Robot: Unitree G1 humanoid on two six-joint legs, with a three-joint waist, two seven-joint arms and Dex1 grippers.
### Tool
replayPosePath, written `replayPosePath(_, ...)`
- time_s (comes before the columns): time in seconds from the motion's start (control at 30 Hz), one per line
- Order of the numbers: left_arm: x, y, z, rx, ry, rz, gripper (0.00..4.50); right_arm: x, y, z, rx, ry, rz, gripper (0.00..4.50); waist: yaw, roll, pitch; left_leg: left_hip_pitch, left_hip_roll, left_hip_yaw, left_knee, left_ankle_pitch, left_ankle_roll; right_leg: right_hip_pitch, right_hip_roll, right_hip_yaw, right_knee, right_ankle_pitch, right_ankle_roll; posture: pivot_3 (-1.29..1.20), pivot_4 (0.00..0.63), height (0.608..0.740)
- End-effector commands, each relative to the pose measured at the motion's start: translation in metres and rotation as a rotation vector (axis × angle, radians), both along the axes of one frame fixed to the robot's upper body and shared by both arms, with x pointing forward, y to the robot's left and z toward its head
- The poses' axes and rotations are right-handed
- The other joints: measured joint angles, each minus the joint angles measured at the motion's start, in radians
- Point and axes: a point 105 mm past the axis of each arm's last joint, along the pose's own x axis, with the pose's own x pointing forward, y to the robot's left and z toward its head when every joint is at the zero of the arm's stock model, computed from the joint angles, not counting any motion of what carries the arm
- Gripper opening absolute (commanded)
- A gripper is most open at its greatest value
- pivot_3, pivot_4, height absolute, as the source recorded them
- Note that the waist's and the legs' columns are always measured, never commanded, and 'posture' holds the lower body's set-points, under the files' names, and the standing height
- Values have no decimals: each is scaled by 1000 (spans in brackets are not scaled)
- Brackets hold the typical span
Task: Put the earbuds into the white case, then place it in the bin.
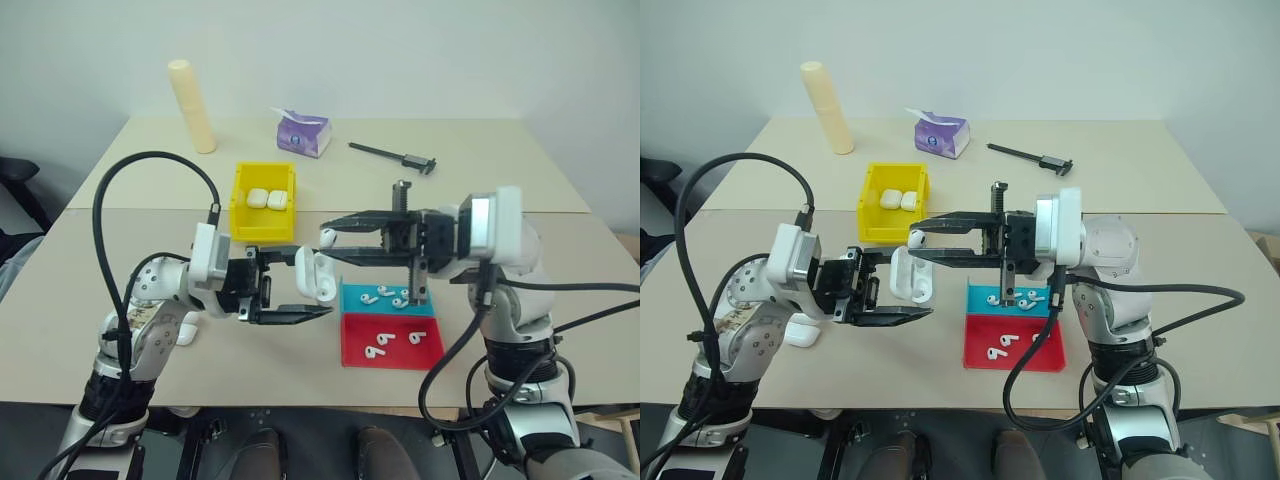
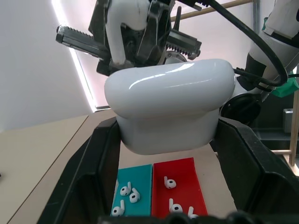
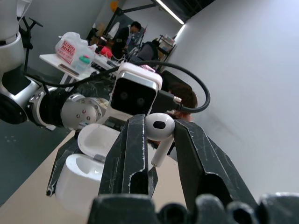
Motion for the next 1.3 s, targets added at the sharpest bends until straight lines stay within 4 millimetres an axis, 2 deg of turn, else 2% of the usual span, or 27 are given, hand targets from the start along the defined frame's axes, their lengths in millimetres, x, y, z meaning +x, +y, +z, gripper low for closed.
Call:
replayPosePath(0.03, -5, -1, 6, 5, -46, -5, 2782, -2, 1, -5, -15, -35, -5, 653, 0, 0, 0, 0, 0, 0, 0, 0, 0, 0, 0, 0, 0, 0, 0, 0, 150, 740)
replayPosePath(0.47, -4, -2, 6, -1, -50, 7, 2782, 3, 1, -20, -55, -10, -10, 653, 0, 0, 0, 0, 0, 1, 0, 0, 0, 0, 0, 0, 0, 0, 0, 0, 150, 740)
replayPosePath(0.97, -4, -5, 3, 4, -55, 6, 2782, 2, 2, -24, -75, -14, -10, 653, 1, 0, 0, 0, 0, 0, 0, 0, 0, 0, 0, 0, 0, 0, 0, 0, 150, 740)
replayPosePath(1.13, -3, -5, 3, 2, -55, 7, 2782, 2, 1, -29, -110, -38, -10, 2221, 1, 0, 0, 0, 0, 1, 0, 0, 0, 0, 0, 0, 0, 0, 0, 0, 150, 740)
replayPosePath(1.3, -1, -4, 0, 5, -54, 17, 2782, 1, -3, -29, -127, -61, -6, 2221, 1, 0, 0, 0, 0, 0, 0, 0, 0, 0, 0, 0, 0, 0, 0, 0, 150, 740)
